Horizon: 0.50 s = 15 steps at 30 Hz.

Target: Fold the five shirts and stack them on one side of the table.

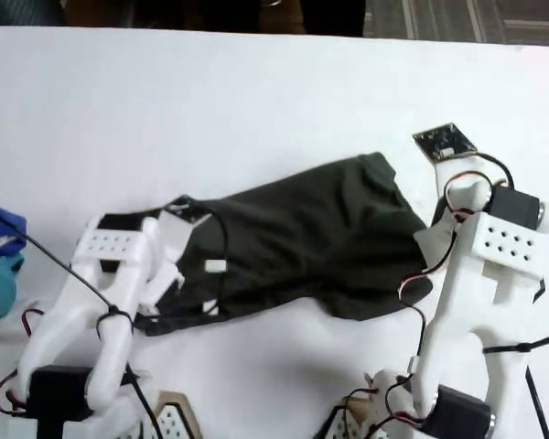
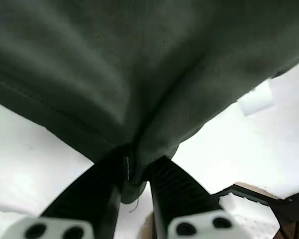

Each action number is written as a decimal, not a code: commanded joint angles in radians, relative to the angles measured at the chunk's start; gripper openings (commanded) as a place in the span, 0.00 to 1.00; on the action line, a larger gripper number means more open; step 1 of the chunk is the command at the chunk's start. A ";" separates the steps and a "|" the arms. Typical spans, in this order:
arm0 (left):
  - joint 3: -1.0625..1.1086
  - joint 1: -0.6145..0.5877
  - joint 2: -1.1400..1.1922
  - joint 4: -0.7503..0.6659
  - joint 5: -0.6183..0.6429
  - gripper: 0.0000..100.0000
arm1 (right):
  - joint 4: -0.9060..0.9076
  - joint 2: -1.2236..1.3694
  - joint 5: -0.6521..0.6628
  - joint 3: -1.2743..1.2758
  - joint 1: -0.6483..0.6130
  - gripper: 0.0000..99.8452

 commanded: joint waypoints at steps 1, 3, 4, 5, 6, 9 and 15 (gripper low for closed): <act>0.001 0.006 -0.034 0.005 -0.008 0.03 | 0.001 -0.039 0.009 0.021 0.005 0.02; 0.002 0.006 -0.034 0.012 -0.008 0.03 | -0.041 -0.042 0.009 0.087 0.005 0.02; 0.004 0.006 -0.029 0.011 -0.008 0.03 | -0.064 -0.041 0.009 0.120 0.007 0.02; 0.012 0.006 -0.029 0.006 -0.009 0.03 | -0.090 -0.041 0.009 0.153 0.008 0.02; 0.021 0.006 -0.029 -0.006 -0.009 0.03 | -0.113 -0.041 0.009 0.186 0.010 0.02; 0.054 0.003 -0.028 -0.043 -0.055 0.03 | -0.151 -0.041 0.009 0.265 0.007 0.02; 0.059 -0.002 -0.031 -0.043 -0.069 0.03 | -0.139 -0.041 0.061 0.302 0.007 0.02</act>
